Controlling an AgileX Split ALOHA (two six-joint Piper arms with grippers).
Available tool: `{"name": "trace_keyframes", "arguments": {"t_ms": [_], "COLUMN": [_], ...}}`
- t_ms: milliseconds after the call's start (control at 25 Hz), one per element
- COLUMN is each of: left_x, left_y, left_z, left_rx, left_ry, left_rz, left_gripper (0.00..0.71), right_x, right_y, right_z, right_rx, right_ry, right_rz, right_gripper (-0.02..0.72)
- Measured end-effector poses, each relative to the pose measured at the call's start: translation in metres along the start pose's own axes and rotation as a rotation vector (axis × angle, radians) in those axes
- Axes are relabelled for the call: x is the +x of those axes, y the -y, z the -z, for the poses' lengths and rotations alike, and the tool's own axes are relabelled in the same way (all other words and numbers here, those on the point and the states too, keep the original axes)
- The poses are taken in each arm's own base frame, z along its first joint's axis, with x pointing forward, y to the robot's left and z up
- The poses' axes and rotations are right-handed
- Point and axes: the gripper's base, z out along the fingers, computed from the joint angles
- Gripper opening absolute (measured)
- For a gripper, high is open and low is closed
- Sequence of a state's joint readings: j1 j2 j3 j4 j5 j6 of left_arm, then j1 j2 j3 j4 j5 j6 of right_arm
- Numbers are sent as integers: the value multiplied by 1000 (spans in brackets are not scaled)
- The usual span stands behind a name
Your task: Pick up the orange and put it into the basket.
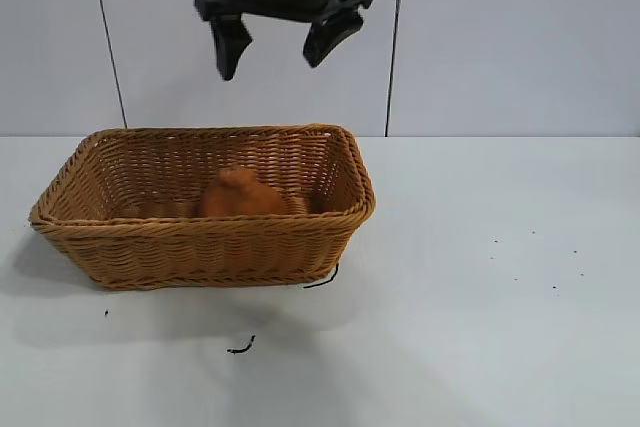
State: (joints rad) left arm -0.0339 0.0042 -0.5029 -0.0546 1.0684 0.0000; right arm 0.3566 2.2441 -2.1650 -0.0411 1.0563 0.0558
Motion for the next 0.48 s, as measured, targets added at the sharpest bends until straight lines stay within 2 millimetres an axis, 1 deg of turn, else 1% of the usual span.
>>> {"name": "trace_keyframes", "arguments": {"t_ms": [80, 120, 160, 280, 320, 360, 400, 480], "left_x": [0, 0, 0, 0, 0, 0, 0, 0], "left_y": [0, 0, 0, 0, 0, 0, 0, 0], "left_z": [0, 0, 0, 0, 0, 0, 0, 0], "left_rx": [0, 0, 0, 0, 0, 0, 0, 0], "left_ry": [0, 0, 0, 0, 0, 0, 0, 0], "left_rz": [0, 0, 0, 0, 0, 0, 0, 0], "left_gripper": [639, 639, 639, 639, 639, 639, 639, 639], "right_x": [0, 0, 2, 9, 9, 13, 19, 26], "right_y": [31, 31, 63, 104, 104, 116, 136, 153], "right_z": [-1, -1, 0, 2, 2, 3, 5, 8], "right_rx": [32, 32, 64, 105, 105, 117, 136, 150], "right_ry": [-2, -2, -8, -36, -36, -50, -80, -114], "right_rz": [-53, -53, -110, -186, -186, -211, -258, -296], "right_gripper": [694, 694, 694, 694, 694, 694, 694, 694]}}
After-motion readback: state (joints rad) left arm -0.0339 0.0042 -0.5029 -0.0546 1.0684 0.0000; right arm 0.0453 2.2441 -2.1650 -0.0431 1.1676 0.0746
